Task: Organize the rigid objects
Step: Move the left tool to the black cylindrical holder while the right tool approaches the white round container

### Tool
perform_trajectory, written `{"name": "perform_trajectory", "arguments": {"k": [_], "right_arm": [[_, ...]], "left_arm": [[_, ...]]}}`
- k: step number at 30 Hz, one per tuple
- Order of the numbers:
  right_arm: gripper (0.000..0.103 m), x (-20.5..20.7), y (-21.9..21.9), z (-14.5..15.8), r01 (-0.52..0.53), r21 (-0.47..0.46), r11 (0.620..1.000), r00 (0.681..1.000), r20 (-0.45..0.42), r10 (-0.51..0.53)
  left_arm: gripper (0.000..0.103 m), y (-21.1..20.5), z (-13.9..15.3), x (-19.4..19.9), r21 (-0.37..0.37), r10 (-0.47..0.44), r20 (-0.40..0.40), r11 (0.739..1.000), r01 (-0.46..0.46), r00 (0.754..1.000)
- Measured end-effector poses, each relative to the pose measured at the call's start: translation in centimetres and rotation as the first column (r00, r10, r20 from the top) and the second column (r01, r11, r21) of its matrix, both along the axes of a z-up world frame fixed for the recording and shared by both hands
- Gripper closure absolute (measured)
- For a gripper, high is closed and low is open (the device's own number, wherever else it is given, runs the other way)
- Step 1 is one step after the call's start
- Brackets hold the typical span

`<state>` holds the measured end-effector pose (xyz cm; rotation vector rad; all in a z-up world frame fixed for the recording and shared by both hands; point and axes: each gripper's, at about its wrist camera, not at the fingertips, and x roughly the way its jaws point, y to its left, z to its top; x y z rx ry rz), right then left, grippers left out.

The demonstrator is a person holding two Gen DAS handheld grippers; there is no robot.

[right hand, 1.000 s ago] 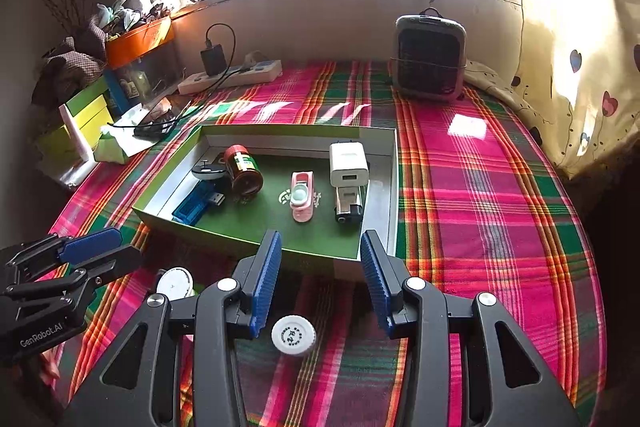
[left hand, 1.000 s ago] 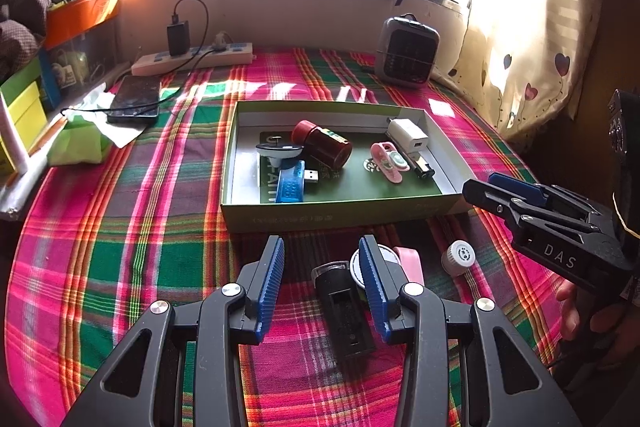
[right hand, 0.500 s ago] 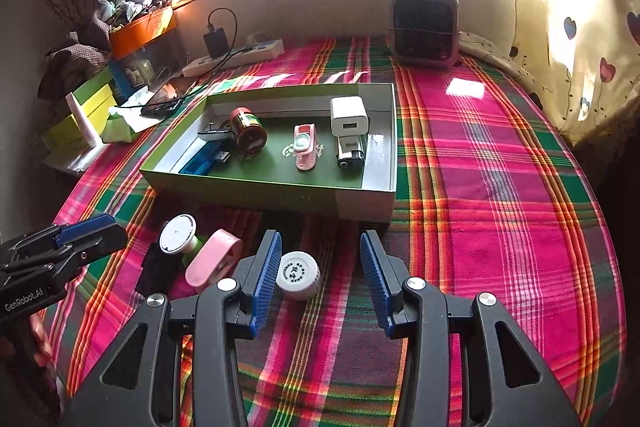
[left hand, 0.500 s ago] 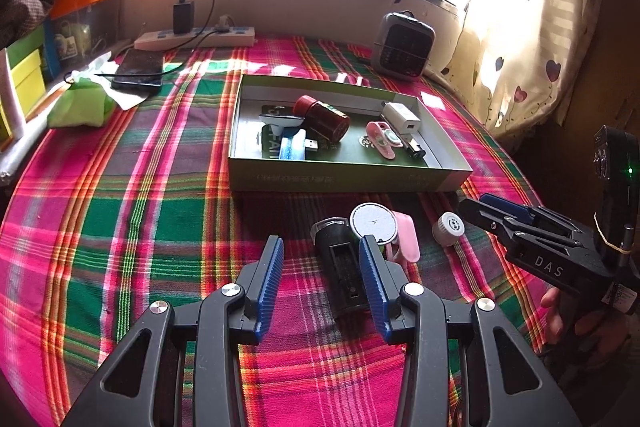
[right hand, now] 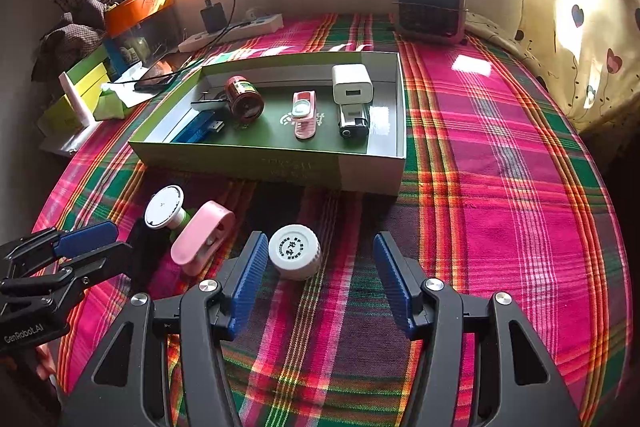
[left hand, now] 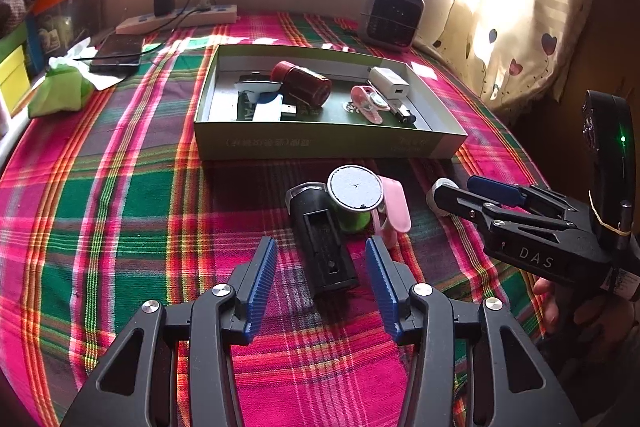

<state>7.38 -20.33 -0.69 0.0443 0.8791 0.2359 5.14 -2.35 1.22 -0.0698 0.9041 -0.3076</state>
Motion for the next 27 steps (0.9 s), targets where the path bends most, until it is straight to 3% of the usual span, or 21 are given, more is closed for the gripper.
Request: {"name": "perform_trajectory", "arguments": {"k": [27], "right_arm": [[0.047, 0.8, 1.3, -0.8, -0.011, -0.117, 0.993, 1.0, -0.01, 0.01]], "left_arm": [[0.058, 0.1, -1.1, 1.8, 0.066, 0.038, 0.004, 0.997, -0.038, 0.999]]}}
